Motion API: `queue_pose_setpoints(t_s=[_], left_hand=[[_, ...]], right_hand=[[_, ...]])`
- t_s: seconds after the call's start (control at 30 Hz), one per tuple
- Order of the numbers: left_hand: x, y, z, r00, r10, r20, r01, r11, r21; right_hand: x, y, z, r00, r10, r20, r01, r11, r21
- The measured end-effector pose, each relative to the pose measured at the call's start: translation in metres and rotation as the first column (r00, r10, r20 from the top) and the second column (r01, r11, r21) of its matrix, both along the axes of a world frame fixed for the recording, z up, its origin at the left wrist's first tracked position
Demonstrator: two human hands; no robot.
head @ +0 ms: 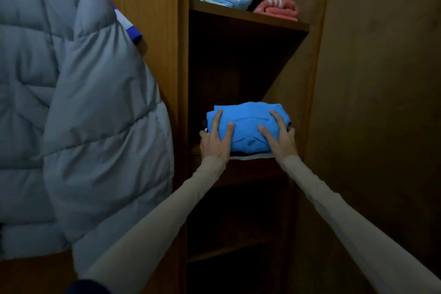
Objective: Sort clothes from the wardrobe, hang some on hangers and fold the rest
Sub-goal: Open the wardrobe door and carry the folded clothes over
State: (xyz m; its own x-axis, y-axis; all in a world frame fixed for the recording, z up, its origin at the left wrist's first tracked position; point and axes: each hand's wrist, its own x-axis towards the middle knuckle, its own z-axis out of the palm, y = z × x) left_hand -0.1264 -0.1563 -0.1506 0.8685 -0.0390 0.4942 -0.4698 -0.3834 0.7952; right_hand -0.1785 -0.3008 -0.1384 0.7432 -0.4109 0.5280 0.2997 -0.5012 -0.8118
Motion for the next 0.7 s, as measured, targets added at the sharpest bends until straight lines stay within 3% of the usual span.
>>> queue_pose_setpoints(t_s=[0.17, 0.43, 0.7], left_hand=[[0.051, -0.005, 0.004, 0.999, 0.044, -0.010, -0.044, 0.999, 0.011], [0.135, -0.018, -0.008, 0.969, 0.246, -0.035, -0.238, 0.959, 0.154], [0.165, -0.040, -0.009, 0.888, 0.459, 0.000, -0.452, 0.874, 0.181]], right_hand=[[0.063, -0.010, 0.005, 0.998, 0.064, -0.010, -0.064, 0.998, 0.004], [0.170, -0.031, -0.013, 0.968, 0.235, -0.084, -0.233, 0.972, 0.029], [0.217, -0.046, -0.022, 0.952, 0.292, -0.093, -0.295, 0.955, -0.018]])
